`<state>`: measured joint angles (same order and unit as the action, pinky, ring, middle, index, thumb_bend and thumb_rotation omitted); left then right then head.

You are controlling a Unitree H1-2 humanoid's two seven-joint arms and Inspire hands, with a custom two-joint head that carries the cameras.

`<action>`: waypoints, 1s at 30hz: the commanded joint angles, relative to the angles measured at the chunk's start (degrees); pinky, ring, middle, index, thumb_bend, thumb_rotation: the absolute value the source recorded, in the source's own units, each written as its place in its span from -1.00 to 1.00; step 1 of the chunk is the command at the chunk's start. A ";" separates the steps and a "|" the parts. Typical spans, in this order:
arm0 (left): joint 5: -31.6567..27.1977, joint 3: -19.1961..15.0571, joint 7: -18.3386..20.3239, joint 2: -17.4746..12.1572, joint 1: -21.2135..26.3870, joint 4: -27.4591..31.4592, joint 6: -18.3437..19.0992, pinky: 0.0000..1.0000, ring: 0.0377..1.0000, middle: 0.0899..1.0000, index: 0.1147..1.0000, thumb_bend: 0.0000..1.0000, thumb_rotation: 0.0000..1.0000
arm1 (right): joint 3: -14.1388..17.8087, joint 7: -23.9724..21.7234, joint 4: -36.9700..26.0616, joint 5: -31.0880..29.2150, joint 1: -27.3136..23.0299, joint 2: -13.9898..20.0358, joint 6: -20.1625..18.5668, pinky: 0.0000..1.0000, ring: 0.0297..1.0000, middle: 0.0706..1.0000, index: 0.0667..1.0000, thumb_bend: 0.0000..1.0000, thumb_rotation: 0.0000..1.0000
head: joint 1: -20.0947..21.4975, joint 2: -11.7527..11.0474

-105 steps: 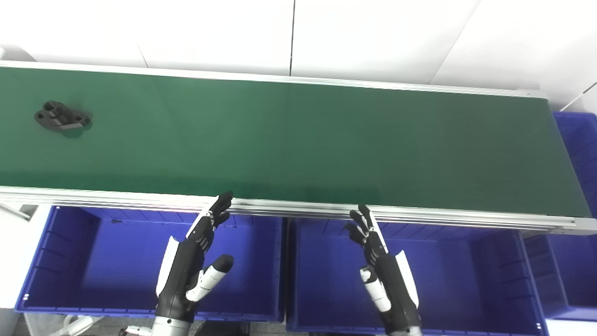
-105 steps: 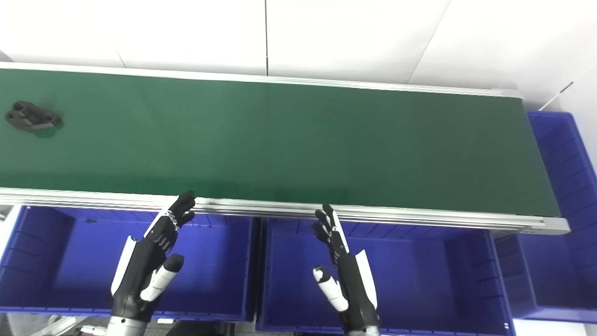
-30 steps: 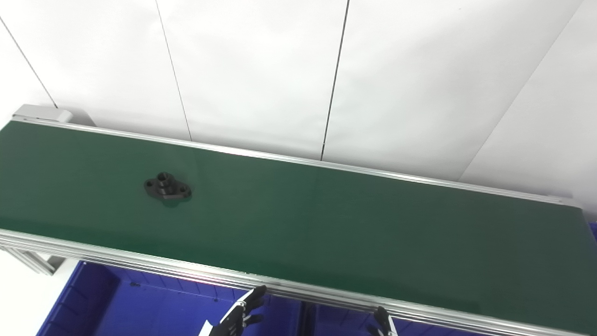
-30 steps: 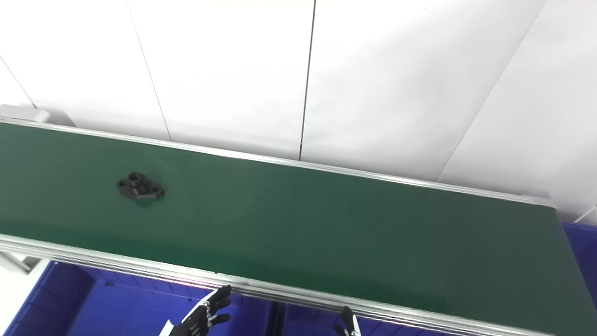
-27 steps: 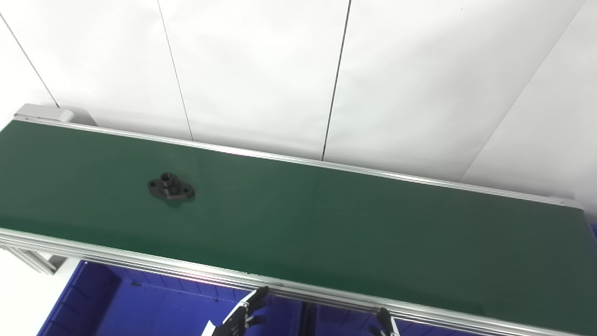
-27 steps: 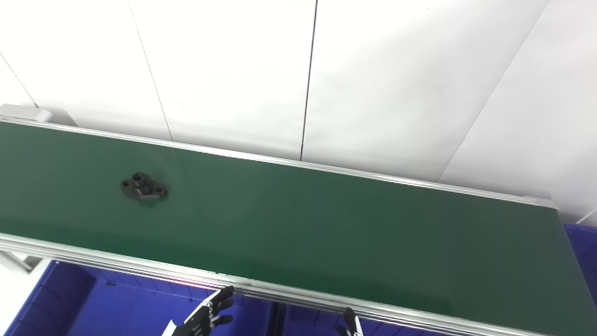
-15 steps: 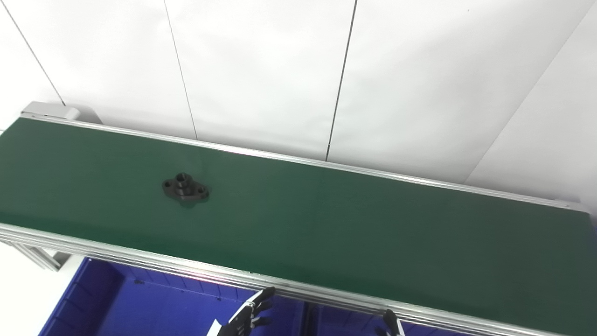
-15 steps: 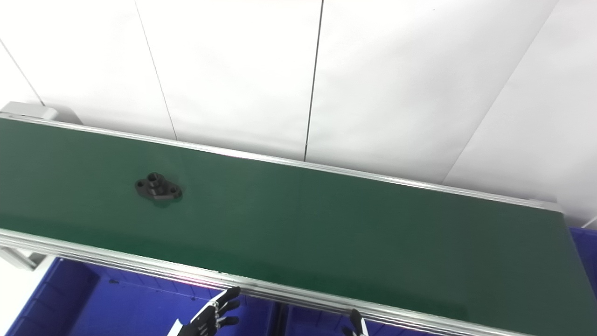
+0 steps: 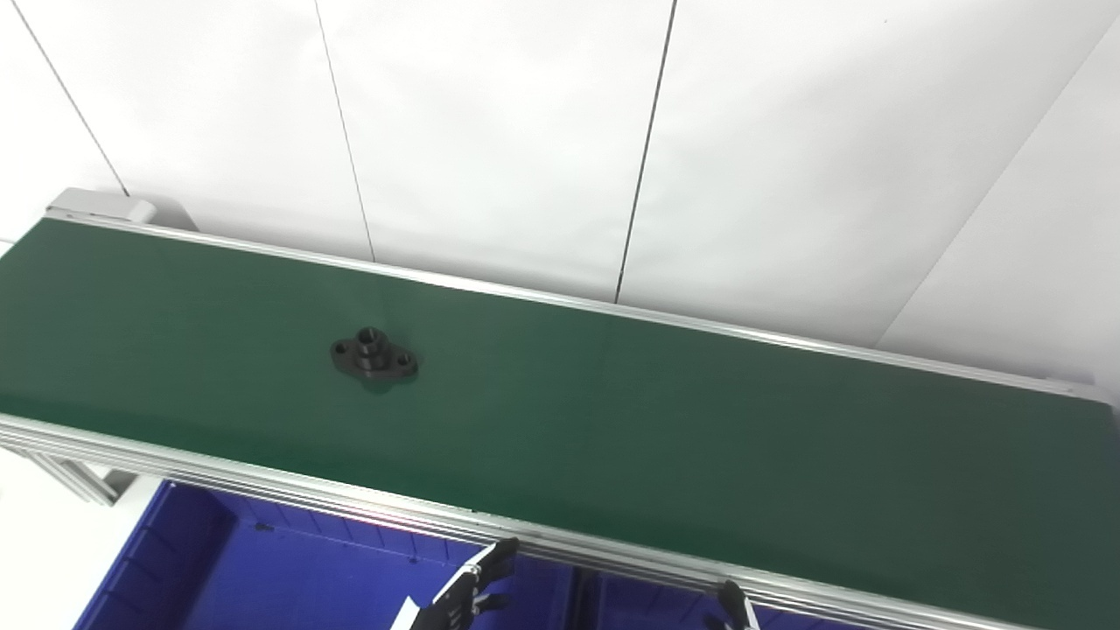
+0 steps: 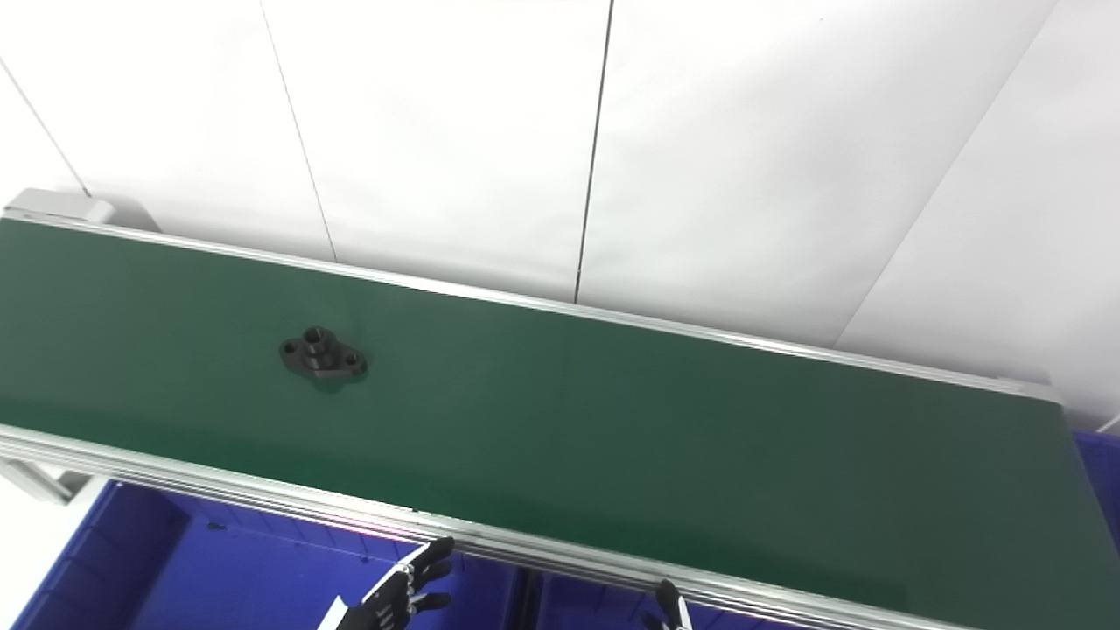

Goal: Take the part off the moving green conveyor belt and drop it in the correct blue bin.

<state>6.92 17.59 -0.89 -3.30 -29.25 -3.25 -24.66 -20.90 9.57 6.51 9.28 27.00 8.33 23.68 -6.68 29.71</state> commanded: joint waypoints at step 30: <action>2.25 -1.47 0.83 0.04 1.41 -0.09 -2.20 0.64 0.80 0.83 0.75 0.46 0.54 | 5.33 -3.35 -27.80 13.31 -12.72 -2.56 -2.88 0.74 0.89 0.92 0.94 0.72 0.54 | 2.49 0.87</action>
<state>9.01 16.31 0.41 -3.31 -27.83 -3.78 -24.65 -16.26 6.87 -19.26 21.97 15.15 6.17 21.90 -4.31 30.59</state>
